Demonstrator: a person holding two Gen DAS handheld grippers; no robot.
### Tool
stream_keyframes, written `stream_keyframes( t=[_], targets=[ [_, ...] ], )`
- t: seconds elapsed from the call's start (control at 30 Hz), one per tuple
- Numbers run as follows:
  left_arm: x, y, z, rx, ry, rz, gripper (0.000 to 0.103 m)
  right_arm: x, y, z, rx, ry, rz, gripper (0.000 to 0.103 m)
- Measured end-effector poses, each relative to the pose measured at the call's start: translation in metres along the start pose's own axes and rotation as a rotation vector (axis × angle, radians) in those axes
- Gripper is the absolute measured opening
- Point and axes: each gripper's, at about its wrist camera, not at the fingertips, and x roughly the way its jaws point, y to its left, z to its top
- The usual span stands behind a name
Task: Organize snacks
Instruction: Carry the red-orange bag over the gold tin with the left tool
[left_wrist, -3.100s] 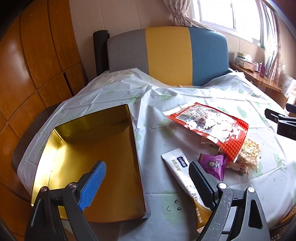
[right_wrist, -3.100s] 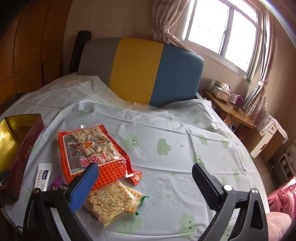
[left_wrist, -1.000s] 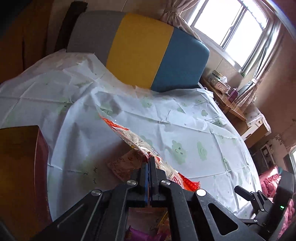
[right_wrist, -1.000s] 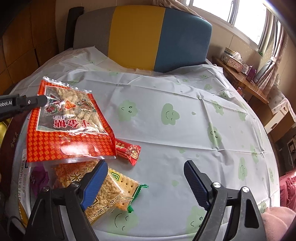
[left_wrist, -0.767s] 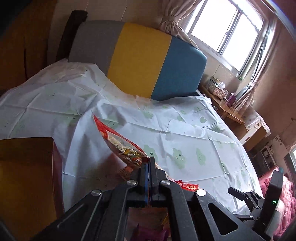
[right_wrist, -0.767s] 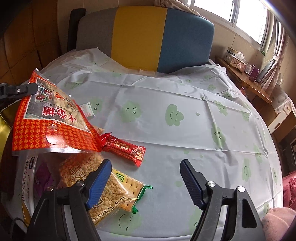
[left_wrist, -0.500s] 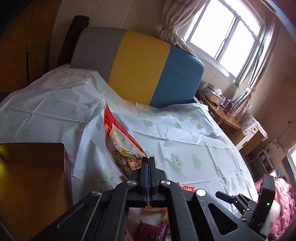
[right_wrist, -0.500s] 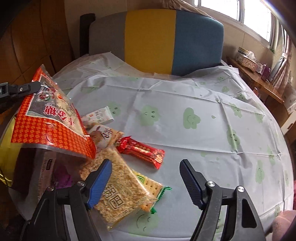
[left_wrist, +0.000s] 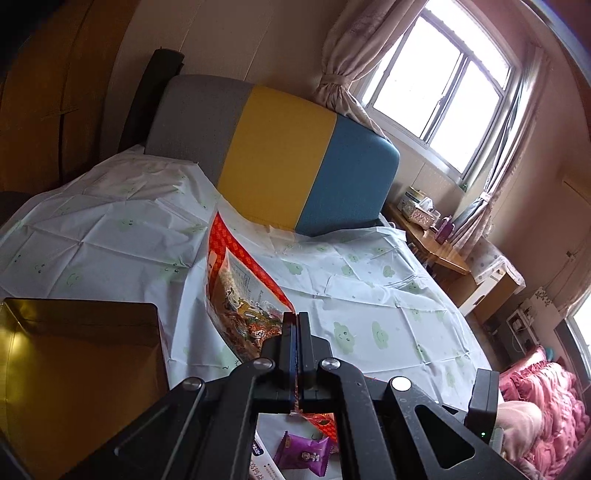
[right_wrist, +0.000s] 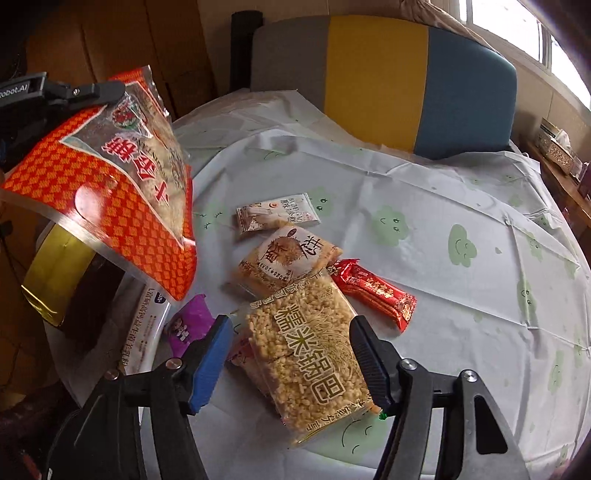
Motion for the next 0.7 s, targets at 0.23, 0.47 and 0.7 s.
stream_keyframes(
  t=[0.23,0.47,0.7],
  targets=[
    [-0.035,0.023,0.002,0.009,-0.016,0.039,0.000,-0.008,0.012,0.001,-0.041,-0.023,0.065,0.067],
    [-0.061,0.076,-0.016,-0.048,-0.005,0.139,0.000,-0.009,0.025,-0.002,-0.075,-0.013,0.110,0.061],
    [-0.062,0.142,-0.045,-0.118,0.073,0.312,0.000,-0.004,0.049,-0.012,-0.103,0.083,0.276,0.058]
  ],
)
